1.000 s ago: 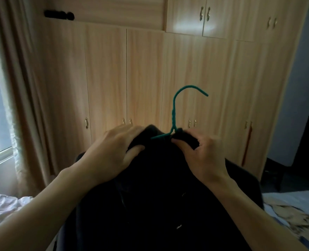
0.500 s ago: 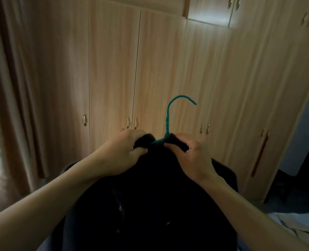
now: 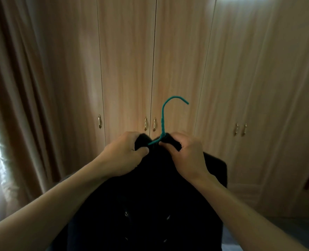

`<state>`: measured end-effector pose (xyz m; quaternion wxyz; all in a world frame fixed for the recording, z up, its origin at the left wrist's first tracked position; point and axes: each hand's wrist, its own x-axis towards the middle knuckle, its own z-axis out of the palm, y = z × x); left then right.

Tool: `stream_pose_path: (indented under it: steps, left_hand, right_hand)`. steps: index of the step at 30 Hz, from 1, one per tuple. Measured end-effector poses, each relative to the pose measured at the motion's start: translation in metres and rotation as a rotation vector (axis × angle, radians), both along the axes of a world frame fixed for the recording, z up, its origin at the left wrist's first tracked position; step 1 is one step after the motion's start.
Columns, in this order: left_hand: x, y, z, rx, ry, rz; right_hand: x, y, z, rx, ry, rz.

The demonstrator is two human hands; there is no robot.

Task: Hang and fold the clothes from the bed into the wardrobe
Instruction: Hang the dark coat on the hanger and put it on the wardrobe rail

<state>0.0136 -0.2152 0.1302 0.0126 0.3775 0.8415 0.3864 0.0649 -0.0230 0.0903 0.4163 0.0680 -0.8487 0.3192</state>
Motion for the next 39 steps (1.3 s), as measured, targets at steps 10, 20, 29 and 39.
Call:
stream_pose_path:
  steps: [10,20,29,39]
  left_hand:
    - [-0.11,0.112,0.008,-0.192,0.403,0.374]
    - [-0.23,0.158,-0.007,-0.166,0.481,0.306]
    - [-0.352,0.164,-0.012,-0.063,0.674,0.295]
    - [-0.445,0.176,-0.028,0.0,1.016,0.271]
  right_hand:
    - [-0.134,0.09,0.016,-0.013,0.053,0.123]
    - [-0.236,0.14,0.021,-0.009,-0.05,0.25]
    - [-0.348,0.142,0.033,0.044,-0.059,0.233]
    - [-0.437,0.145,0.021,-0.006,0.013,0.197]
